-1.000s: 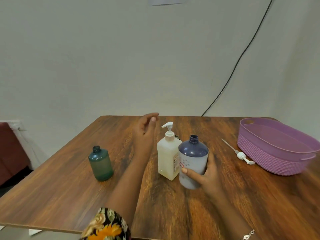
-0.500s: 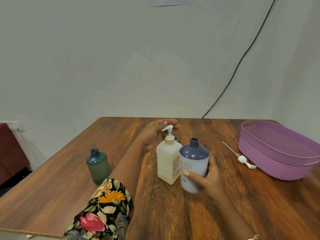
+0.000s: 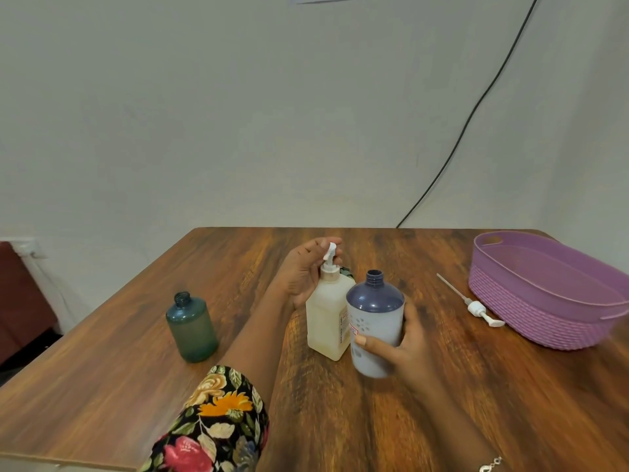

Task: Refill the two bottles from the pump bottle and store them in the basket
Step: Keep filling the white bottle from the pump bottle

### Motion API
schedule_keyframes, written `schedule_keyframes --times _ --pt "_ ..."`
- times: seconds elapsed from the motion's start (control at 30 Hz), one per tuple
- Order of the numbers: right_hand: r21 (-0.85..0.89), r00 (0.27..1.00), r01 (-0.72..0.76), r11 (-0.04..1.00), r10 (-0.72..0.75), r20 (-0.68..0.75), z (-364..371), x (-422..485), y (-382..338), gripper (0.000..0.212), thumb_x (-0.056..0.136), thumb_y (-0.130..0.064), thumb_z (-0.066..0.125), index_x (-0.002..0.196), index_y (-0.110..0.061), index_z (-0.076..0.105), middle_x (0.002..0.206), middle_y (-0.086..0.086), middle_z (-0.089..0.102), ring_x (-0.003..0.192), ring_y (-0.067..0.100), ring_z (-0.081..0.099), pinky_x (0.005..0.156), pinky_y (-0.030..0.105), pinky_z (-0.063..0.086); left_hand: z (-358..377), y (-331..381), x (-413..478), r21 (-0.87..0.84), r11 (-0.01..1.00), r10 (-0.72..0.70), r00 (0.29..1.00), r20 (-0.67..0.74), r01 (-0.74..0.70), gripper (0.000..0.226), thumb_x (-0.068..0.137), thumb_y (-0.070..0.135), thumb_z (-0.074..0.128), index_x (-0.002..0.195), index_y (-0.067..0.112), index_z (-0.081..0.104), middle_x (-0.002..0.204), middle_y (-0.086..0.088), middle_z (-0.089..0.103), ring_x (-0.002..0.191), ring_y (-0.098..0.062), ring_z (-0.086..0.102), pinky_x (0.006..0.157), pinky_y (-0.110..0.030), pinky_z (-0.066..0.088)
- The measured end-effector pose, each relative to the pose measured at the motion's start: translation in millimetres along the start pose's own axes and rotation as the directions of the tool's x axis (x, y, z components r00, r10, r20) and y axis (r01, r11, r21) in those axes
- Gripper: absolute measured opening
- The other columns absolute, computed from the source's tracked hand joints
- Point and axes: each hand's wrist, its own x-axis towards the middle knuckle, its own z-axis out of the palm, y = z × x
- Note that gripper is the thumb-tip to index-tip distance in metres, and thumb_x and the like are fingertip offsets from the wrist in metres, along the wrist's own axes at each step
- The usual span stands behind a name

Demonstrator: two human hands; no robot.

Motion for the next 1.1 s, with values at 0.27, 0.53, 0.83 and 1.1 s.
schedule_keyframes --times 0.27,0.53,0.83,1.1 --pt "-0.032 0.999 0.025 0.999 -0.026 -0.020 4 2 0 0.079 0.041 -0.038 0.079 0.113 -0.030 0.048 0.112 -0.009 0.059 0.097 0.000 0.060 0.074 0.017 0.051 10 -9 3 0.121 0.989 0.105 0.986 -0.131 -0.089 0.003 0.084 0.005 0.058 0.085 0.008 0.058 0.064 0.003 0.064 0.058 -0.009 0.057 0.062 -0.022 0.048" --pt "-0.237 0.996 0.034 0.971 -0.052 -0.071 -1 6 -4 0.084 0.050 -0.022 0.088 0.117 -0.030 0.039 0.110 -0.022 0.050 0.094 -0.017 0.050 0.072 0.003 0.042 31 -11 -1 0.236 0.958 0.233 0.924 -0.302 -0.165 0.018 0.080 0.004 0.067 0.076 0.012 0.052 0.071 -0.003 0.062 0.049 -0.003 0.053 0.051 -0.016 0.047" --pt "-0.439 0.995 -0.036 0.898 -0.007 -0.096 -7 21 -14 0.085 0.062 -0.018 0.085 0.132 -0.022 0.037 0.112 -0.009 0.049 0.092 0.005 0.047 0.058 0.004 0.035 30 -18 -7 0.668 0.722 0.476 0.830 -0.291 -0.179 0.019 0.085 0.026 0.066 0.099 0.018 0.056 0.095 0.002 0.059 0.083 -0.007 0.056 0.070 -0.016 0.046" --pt "-0.468 0.993 -0.077 0.880 0.026 -0.114 -2 31 -9 0.087 0.060 -0.020 0.084 0.132 -0.022 0.036 0.122 -0.001 0.050 0.103 0.014 0.048 0.068 0.021 0.038 6 -33 -24 0.964 -0.035 0.656 0.721 0.222 -0.265 0.048 0.091 0.031 0.042 0.127 0.003 0.054 0.133 -0.012 0.053 0.124 -0.025 0.048 0.100 -0.033 0.038"
